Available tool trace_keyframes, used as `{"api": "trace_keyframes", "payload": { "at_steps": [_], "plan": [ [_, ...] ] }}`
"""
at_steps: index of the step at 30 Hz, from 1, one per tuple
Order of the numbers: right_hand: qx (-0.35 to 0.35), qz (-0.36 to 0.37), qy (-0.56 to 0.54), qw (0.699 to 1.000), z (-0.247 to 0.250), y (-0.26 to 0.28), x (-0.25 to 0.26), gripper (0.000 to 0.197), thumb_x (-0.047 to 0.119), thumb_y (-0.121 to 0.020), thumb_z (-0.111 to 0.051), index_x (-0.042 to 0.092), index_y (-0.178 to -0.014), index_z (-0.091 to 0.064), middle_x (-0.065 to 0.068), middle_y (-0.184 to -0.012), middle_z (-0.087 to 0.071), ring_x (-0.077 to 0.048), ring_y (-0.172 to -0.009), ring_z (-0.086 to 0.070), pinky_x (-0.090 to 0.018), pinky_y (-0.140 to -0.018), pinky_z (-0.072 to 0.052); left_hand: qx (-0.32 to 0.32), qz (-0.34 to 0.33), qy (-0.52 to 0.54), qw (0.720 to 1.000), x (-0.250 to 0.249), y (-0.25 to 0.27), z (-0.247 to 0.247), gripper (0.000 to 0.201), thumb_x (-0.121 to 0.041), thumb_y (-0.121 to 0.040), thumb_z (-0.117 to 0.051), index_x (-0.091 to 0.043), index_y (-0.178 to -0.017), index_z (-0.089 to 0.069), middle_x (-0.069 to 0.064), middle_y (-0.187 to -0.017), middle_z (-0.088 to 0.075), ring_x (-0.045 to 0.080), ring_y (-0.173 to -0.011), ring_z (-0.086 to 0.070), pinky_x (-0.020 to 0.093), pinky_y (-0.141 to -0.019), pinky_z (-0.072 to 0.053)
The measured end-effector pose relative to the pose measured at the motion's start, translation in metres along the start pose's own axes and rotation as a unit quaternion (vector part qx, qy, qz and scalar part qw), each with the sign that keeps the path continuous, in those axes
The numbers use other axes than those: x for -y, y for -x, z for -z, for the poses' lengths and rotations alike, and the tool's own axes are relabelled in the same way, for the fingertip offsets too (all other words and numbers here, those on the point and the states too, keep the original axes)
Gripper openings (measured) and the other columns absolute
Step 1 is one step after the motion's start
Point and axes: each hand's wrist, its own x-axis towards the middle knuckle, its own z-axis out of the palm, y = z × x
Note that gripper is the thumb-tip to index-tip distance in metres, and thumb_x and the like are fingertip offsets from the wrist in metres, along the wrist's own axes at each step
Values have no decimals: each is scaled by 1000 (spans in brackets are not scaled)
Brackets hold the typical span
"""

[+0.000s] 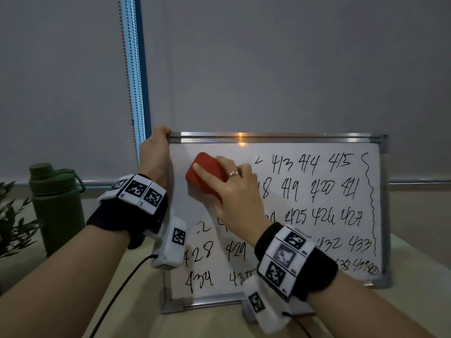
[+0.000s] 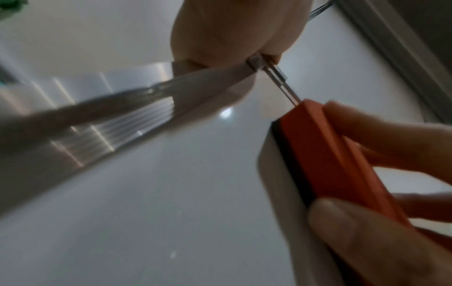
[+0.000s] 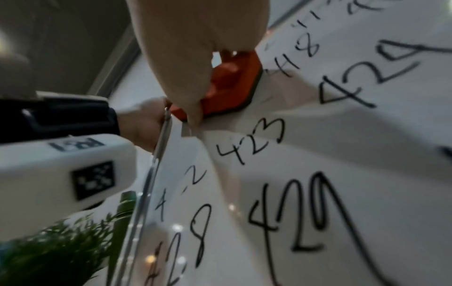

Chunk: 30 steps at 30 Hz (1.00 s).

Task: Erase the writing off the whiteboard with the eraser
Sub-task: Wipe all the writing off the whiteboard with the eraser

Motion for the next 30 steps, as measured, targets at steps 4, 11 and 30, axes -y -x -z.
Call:
{"api": "trace_keyframes", "payload": {
  "at_steps": [4,11,30],
  "plan": [
    [-65,-101,-20,993,9,6,-36,48,39,-83,-54,32,-130,-49,-12,-121,-54,-30,-94,-45,-38,-83,-39,-41,-22,-8,999,-3,4,-5,31,-26,-89,-47,-18,-59,-48,-3,-62,-37,10,-56,-34,15,-47,-32],
    [-74,-241,-50,966,-16,5,-5,66,43,-85,-57,36,-142,-26,-15,-125,-40,-25,-102,-35,-37,-87,-34,-79,-76,-76,991,-1,7,-14,19,-23,-89,-44,-9,-80,-52,3,-58,-32,12,-50,-27,14,-31,-25],
    [-71,-190,27,979,-32,8,-24,55,47,-83,-43,33,-136,-37,-10,-108,-50,-20,-87,-41,-35,-73,-46,-113,-91,-119,982,16,-5,-22,37,-25,-86,-40,-12,-52,-35,4,-54,-30,17,-49,-23,28,-49,-20]
  ]
}}
